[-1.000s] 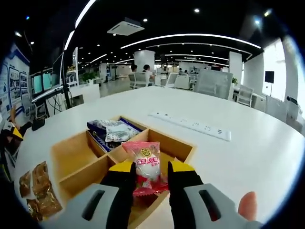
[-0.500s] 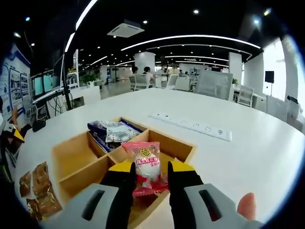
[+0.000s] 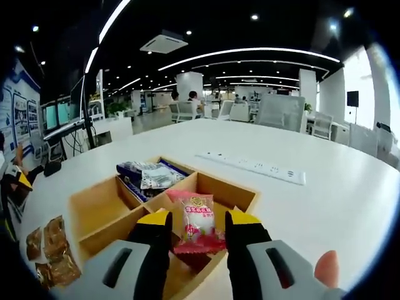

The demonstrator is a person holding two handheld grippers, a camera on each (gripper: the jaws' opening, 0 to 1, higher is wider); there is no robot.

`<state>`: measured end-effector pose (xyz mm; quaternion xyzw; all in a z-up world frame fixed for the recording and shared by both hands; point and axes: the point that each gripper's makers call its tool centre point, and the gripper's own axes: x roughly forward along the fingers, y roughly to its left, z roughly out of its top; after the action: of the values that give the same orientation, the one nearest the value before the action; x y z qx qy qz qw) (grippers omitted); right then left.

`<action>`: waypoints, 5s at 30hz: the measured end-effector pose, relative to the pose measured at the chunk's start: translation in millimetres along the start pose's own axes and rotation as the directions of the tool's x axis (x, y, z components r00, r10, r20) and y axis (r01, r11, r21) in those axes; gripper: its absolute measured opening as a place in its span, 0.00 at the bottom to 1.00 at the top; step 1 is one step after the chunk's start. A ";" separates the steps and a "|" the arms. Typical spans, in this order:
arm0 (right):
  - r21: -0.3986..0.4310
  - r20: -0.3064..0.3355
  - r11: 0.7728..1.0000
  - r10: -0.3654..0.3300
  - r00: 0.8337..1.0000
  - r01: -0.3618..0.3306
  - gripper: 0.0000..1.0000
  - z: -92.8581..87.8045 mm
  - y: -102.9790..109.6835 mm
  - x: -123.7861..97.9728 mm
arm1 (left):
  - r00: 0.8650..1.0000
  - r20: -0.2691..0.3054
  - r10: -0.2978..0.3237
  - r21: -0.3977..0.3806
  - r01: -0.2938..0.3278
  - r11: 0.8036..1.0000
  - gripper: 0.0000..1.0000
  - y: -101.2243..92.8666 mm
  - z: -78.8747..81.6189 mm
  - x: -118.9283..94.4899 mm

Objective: Pick up the scattered marshmallows, QQ candies, Oreo cookies, and mixed nuts on the table and sort them into separate containers

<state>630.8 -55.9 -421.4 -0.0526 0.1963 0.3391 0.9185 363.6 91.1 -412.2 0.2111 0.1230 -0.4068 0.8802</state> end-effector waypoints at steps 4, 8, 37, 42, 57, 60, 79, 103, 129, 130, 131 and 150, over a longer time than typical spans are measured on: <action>0.012 0.008 1.000 -0.010 1.000 0.010 0.36 2.8 -3.2 1.5 | 1.000 -0.001 0.000 0.001 0.000 1.000 0.82 0.2 -0.7 -0.8; 0.019 0.006 1.000 -0.015 1.000 0.015 0.37 2.2 -4.6 1.7 | 1.000 0.003 0.000 -0.001 0.000 1.000 0.82 0.8 -0.1 -2.1; 0.109 0.050 0.994 0.008 0.999 -0.014 0.90 9.9 2.2 -11.7 | 1.000 0.010 -0.002 -0.002 0.002 1.000 0.83 -1.1 3.2 -2.2; 0.093 0.043 0.995 0.014 0.999 -0.018 0.90 8.7 5.0 -15.2 | 1.000 0.005 -0.002 0.000 0.002 1.000 0.83 -1.9 2.6 -1.2; 0.180 0.040 0.982 0.046 0.998 -0.052 0.90 -0.7 17.2 -42.0 | 1.000 0.009 0.002 0.005 -0.002 1.000 0.83 -2.5 6.1 -2.2; 0.187 0.048 0.981 0.048 0.998 -0.056 0.90 -0.6 20.0 -49.0 | 1.000 0.009 0.002 0.007 -0.002 1.000 0.83 -2.9 5.8 -2.2; 0.129 0.205 0.990 0.024 0.978 -0.051 0.90 34.5 44.3 -122.5 | 0.998 0.022 0.057 -0.042 -0.056 0.998 0.93 10.8 6.7 -0.1; 0.079 0.223 0.996 0.022 0.975 -0.041 0.88 11.3 82.3 -182.8 | 0.995 0.049 0.088 -0.100 -0.082 0.992 0.97 27.5 6.7 -1.1; 0.095 0.175 0.994 0.032 0.984 -0.049 0.88 -18.2 98.7 -211.5 | 0.993 0.057 0.101 -0.106 -0.095 0.990 0.97 29.0 10.3 -5.1; 0.096 0.172 0.994 0.032 0.985 -0.049 0.88 -19.4 99.4 -212.1 | 0.993 0.058 0.102 -0.107 -0.095 0.990 0.97 28.9 10.6 -5.4; 0.095 0.169 0.994 0.032 0.985 -0.049 0.88 -20.9 100.4 -213.0 | 0.993 0.058 0.102 -0.108 -0.095 0.990 0.97 28.8 10.7 -5.8; 0.121 0.132 0.992 0.028 0.991 -0.044 0.87 -40.6 100.0 -219.0 | 0.994 0.050 0.099 -0.104 -0.094 0.990 0.97 26.6 9.0 -5.6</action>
<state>401.5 -120.7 -368.2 0.0301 0.1576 0.3458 0.9245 380.8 106.0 -394.9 0.1605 0.1091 -0.3625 0.9115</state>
